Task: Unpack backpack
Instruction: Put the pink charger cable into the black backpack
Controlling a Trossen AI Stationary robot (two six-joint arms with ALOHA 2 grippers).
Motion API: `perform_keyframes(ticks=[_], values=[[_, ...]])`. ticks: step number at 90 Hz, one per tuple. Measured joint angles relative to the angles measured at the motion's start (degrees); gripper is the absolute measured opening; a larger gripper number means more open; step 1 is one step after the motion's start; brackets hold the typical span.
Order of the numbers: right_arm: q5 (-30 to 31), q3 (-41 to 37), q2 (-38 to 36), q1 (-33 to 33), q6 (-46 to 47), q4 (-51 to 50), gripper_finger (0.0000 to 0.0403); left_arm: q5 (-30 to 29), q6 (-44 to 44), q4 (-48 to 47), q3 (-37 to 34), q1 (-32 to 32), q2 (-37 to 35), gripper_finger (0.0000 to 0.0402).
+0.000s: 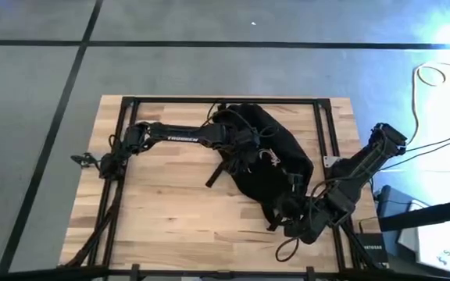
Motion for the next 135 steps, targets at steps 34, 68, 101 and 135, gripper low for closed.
perform_keyframes(ticks=[34,68,101,135], values=[[2.38,-0.01,-1.0,0.02,6.66,-7.66,0.0005,-2.15,-3.5,-1.94,5.07,-1.0,-1.5,0.0002],[19.14,-0.01,-7.75,-0.07,28.29,-22.68,0.0005,-9.72,-4.4,-6.18,10.95,-10.95,-1.81,0.0],[16.35,-0.93,-8.04,-1.5,24.42,-26.25,0.0015,-13.02,-9.53,-6.61,9.53,-19.81,-1.9,0.0],[14.01,-7.7,-5.49,-6.94,-1.17,-15.47,0.0252,-14.32,-9.88,-5.86,9.53,-19.61,-1.9,0.0]])
